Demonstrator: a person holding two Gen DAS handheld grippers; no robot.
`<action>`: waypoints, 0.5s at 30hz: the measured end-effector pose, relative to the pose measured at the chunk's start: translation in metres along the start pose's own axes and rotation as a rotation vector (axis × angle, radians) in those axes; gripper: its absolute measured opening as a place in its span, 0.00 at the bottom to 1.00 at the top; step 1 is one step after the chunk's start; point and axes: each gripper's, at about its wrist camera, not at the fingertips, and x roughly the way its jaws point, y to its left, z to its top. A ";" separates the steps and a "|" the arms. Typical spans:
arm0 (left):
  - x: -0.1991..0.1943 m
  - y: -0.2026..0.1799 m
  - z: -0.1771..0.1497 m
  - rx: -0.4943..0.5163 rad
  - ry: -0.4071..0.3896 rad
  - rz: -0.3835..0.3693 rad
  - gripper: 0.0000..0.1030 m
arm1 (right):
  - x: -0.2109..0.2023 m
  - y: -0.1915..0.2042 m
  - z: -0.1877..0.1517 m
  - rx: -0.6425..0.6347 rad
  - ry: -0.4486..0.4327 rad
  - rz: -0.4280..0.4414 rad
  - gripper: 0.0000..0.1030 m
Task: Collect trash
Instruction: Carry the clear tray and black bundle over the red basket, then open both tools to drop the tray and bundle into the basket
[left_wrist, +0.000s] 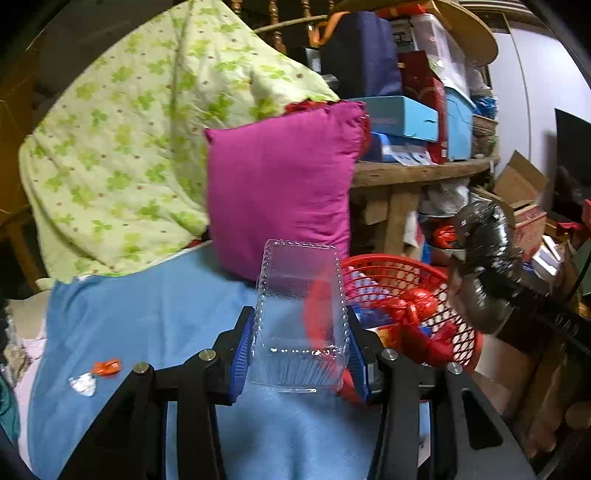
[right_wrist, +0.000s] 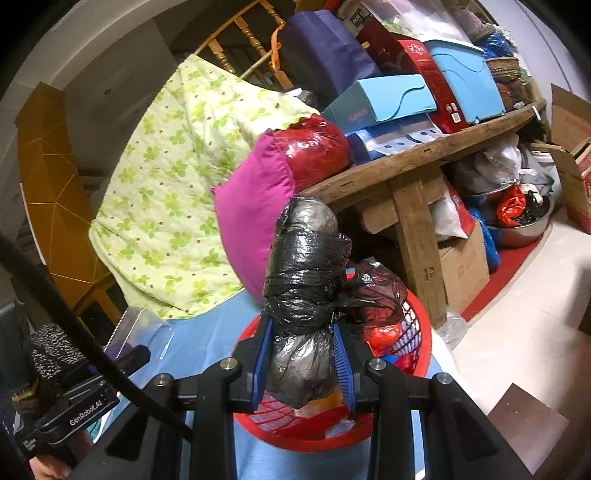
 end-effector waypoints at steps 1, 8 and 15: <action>0.004 -0.003 0.001 0.002 0.000 -0.017 0.46 | 0.004 -0.003 0.000 0.002 0.003 -0.009 0.33; 0.033 -0.027 0.012 0.045 0.000 -0.099 0.47 | 0.026 -0.016 -0.014 0.000 -0.010 -0.060 0.35; 0.068 -0.038 0.016 0.041 0.038 -0.129 0.63 | 0.043 -0.034 -0.017 0.045 -0.036 -0.018 0.47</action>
